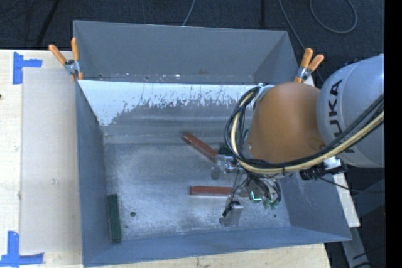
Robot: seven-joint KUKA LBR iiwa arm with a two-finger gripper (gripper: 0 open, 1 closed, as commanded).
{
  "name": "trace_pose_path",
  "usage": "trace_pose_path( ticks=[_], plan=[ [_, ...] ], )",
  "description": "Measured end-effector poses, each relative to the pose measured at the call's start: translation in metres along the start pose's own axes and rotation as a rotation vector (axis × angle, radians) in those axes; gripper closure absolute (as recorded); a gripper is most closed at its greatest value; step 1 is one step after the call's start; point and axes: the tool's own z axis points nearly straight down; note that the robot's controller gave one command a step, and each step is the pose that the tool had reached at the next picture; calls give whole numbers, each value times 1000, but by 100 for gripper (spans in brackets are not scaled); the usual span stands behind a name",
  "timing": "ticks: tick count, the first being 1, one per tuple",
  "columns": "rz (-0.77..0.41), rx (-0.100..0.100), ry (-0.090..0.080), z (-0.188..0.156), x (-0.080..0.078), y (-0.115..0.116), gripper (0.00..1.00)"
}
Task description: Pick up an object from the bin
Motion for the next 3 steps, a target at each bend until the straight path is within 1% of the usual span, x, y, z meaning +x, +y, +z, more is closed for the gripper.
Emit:
trace_pose_path(
  ticks=[1, 2, 3],
  plan=[
    [-44, 1, -5, 109, -49, -25, 0],
    [-42, 0, -9, 104, -50, -24, 100],
    [6, 0, -17, -27, -38, -43, 100]
  ],
)
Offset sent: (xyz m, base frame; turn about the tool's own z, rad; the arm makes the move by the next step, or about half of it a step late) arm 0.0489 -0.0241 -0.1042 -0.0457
